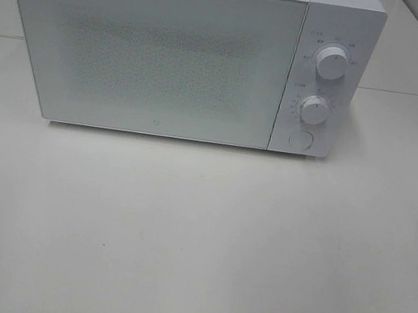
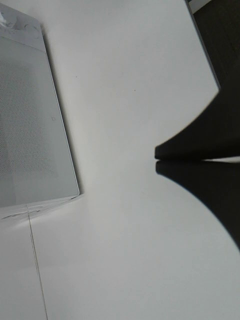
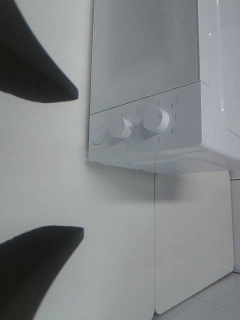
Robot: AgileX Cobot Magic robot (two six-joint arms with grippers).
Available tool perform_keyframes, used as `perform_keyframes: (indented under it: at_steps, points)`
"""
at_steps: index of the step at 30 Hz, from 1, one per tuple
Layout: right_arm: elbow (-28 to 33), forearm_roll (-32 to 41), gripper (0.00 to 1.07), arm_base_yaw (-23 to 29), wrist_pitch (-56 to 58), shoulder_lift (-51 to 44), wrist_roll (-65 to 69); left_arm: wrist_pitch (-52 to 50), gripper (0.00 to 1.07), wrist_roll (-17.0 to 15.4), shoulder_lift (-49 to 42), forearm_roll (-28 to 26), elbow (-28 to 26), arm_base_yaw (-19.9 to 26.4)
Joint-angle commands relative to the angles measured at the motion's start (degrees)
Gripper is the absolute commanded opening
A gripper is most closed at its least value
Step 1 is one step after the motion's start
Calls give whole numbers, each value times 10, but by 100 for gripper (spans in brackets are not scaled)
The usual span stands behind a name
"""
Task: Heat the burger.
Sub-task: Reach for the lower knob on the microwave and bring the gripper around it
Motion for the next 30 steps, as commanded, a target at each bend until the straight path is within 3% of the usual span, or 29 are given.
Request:
perform_keyframes:
  at_steps: [1, 17, 30]
  points:
    - [2, -6, 66, -2, -63, 57, -5, -10, 0, 0, -11, 1, 1, 2]
    - [2, 0, 66, -2, -233, 269, -5, -10, 0, 0, -11, 3, 1, 2]
    - [2, -4, 66, -2, -493, 473, -4, -10, 0, 0, -11, 3, 1, 2]
